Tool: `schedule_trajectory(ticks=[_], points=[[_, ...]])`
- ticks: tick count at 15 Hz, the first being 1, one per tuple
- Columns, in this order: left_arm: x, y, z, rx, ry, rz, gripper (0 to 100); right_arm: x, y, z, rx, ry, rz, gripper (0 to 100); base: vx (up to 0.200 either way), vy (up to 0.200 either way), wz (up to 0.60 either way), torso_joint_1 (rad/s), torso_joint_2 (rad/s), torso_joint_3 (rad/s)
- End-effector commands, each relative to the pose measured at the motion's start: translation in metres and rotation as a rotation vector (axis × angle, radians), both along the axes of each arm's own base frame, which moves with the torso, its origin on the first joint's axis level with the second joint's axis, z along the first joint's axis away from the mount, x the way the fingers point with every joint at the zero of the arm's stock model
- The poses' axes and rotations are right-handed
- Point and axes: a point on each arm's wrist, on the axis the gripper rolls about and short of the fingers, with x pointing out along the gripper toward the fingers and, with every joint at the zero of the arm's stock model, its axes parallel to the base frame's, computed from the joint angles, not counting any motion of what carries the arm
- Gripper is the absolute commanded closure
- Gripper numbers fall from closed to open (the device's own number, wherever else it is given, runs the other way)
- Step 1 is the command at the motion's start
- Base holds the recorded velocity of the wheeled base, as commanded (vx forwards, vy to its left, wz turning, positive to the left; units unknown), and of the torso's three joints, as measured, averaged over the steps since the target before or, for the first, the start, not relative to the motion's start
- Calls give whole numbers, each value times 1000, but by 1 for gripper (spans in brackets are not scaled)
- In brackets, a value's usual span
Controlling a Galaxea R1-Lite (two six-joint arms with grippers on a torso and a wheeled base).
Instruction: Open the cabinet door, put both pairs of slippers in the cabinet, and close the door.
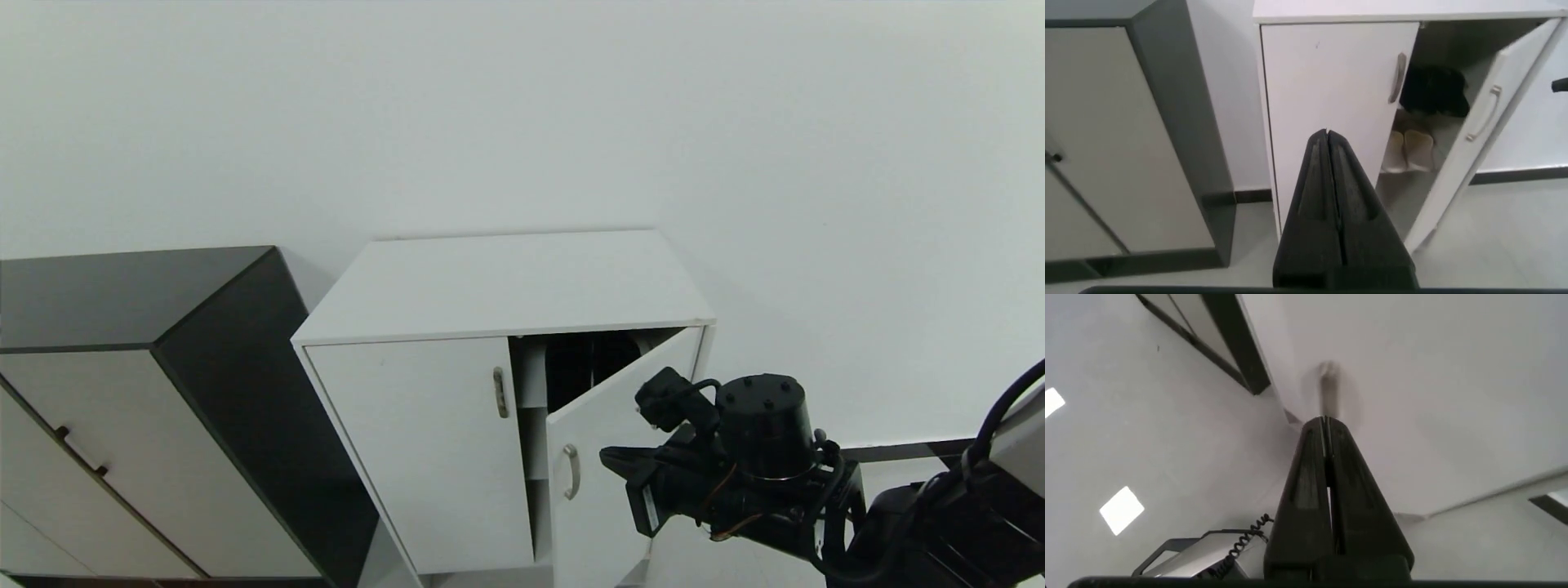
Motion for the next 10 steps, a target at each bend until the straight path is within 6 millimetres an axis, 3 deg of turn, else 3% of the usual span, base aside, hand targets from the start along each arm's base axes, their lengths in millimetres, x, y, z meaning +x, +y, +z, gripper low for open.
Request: schedule_trajectory(ticks=[1, 10], points=[[0, 0, 0, -2, 1, 0, 100, -1, 0, 2, 4, -3, 3, 100, 0, 0, 0, 0, 0, 0], [0, 0, 0, 0, 0, 0, 100, 12, 13, -6, 38, 32, -17, 100, 0, 0, 0, 0, 0, 0]])
